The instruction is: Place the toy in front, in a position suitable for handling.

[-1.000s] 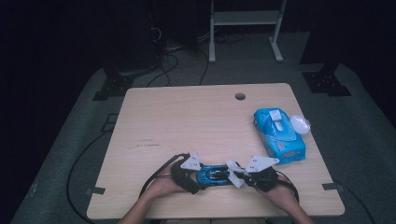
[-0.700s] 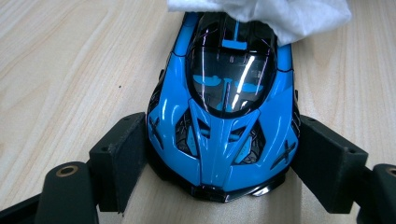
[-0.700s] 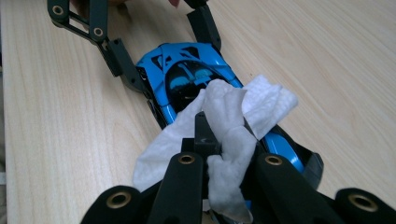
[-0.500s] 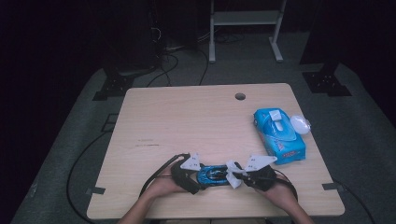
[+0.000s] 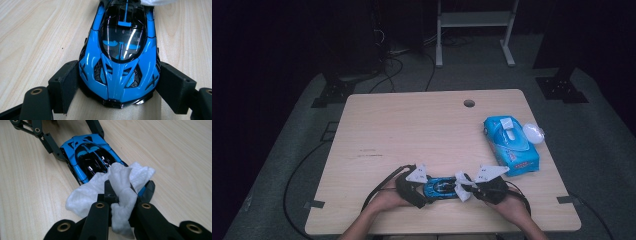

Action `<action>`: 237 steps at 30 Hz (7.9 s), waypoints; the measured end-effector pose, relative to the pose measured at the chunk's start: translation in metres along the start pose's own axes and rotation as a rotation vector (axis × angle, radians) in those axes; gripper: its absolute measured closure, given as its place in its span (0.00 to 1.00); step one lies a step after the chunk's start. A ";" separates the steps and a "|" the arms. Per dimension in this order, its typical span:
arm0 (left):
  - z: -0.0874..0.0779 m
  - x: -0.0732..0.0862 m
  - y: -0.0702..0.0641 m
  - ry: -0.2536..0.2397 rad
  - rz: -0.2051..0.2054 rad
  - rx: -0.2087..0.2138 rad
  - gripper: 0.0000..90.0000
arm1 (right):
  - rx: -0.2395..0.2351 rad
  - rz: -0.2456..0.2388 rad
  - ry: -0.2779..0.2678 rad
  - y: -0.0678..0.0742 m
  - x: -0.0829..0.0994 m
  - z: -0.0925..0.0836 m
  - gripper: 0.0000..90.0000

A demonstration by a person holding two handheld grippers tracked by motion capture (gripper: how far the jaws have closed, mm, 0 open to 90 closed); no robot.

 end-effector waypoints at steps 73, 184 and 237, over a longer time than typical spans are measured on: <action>-0.001 0.002 -0.001 -0.012 -0.007 -0.004 0.25 | 0.002 0.018 0.004 -0.002 0.000 0.001 0.94; -0.002 0.004 0.001 -0.018 0.015 0.018 0.26 | -0.197 -0.104 0.119 0.007 -0.075 0.053 0.93; -0.002 0.004 0.001 -0.019 0.014 0.021 0.26 | -0.167 -0.181 0.127 0.013 -0.083 0.064 0.93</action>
Point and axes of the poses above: each handheld gripper's, and its own axes: z roughly forward along the jaws, x roughly out of its underside, y roughly to its left, the point moved 4 cm from there along z, roughly forward along the jaws, and after that the axes turned 8 degrees about y, right-handed, at the moved point
